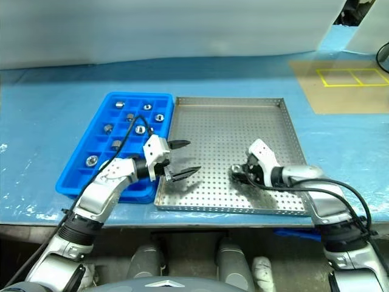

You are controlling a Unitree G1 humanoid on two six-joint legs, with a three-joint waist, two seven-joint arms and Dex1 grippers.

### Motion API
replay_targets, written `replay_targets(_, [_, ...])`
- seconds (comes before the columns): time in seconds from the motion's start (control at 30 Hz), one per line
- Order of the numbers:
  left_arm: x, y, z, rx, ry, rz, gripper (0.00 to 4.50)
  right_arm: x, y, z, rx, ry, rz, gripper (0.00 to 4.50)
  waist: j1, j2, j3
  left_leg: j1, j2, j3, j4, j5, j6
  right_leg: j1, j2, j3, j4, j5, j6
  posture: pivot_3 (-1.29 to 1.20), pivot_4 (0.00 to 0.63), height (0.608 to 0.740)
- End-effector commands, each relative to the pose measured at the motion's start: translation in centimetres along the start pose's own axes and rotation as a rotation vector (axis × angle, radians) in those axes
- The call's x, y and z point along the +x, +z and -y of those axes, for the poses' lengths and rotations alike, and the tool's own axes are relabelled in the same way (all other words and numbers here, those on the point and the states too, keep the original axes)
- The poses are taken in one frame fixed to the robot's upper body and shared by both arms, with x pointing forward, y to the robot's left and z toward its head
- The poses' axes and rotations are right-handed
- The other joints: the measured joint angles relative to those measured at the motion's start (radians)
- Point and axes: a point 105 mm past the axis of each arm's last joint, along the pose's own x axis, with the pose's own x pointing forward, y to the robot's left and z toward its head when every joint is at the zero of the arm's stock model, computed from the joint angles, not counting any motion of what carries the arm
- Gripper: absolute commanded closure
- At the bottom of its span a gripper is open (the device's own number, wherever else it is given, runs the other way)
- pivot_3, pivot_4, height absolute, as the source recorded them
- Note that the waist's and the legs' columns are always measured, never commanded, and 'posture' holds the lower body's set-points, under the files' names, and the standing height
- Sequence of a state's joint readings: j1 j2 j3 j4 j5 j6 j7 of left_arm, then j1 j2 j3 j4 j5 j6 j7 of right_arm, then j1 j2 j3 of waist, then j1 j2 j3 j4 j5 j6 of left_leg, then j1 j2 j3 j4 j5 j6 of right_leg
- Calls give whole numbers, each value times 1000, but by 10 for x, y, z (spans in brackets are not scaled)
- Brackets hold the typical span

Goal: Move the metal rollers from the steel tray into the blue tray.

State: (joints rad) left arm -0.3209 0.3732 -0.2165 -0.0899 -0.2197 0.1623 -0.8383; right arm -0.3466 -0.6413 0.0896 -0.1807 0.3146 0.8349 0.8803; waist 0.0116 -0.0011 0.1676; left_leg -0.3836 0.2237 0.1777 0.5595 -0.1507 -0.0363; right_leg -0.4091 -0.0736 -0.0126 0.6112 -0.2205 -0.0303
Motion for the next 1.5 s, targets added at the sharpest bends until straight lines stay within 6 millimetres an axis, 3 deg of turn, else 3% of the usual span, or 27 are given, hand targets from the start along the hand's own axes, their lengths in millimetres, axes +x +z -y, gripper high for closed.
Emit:
replay_targets(0.03, [-14, 13, -4, 37, 69, 25, 0, 22, 47, -8, -82, 73, 148, 2907, 1, 0, 0, 0, 0, 0, 0, 0, 0, 0, 0, 0, 0, 0, 0, -94, 150, 740])
replay_targets(0.2, [-33, 11, 3, 19, 160, -6, 0, 68, 78, -22, -171, 170, 191, 2907, 26, 0, 0, -2, 0, 0, -3, 1, -2, -2, -1, -3, 0, 0, -1, 17, 150, 740])
replay_targets(0.43, [-61, 12, 10, -19, 326, -39, 0, 104, 105, -63, -268, 379, 219, 2907, 64, 0, 1, -9, 0, -2, -5, 1, -2, -6, -1, -7, -3, 0, -1, 182, 150, 740])
replay_targets(0.57, [-75, 12, 17, -40, 395, -62, 0, 115, 110, -78, -310, 449, 218, 2907, 78, 0, 1, -12, 1, -3, -6, 2, -3, -9, -1, -9, -2, 0, -1, 265, 150, 740])
replay_targets(0.73, [-89, 12, 24, -54, 456, -93, 0, 121, 115, -96, -335, 531, 234, 2907, 85, 0, 1, -11, 2, -4, -7, 3, -5, -10, -1, -9, 0, 0, -1, 321, 150, 740])
replay_targets(0.9, [-95, 13, 27, -64, 501, -99, 0, 126, 118, -102, -352, 550, 248, 2907, 97, 0, 1, -12, 1, -4, -9, 3, -6, -11, -1, -9, -1, -1, -2, 364, 150, 740])
replay_targets(1.13, [-93, 15, 22, -46, 503, -96, 0, 135, 152, -85, -366, 377, 398, 2907, 134, 0, 1, -13, 1, -4, -10, 3, -6, -12, -1, -9, -1, -1, -2, 343, 150, 740])
replay_targets(1.27, [-91, 16, 17, -33, 488, -91, 0, 124, 134, -106, -366, 583, 319, 2907, 145, 0, 1, -14, 1, -4, -9, 3, -6, -12, -1, -9, -1, -1, -2, 324, 150, 740])
replay_targets(1.5, [-92, 16, 15, -28, 475, -92, 0, 123, 112, -115, -365, 623, 247, 2907, 136, -1, 1, -16, 1, -6, -8, 4, -7, -13, 0, -11, 0, 0, -2, 312, 150, 740])
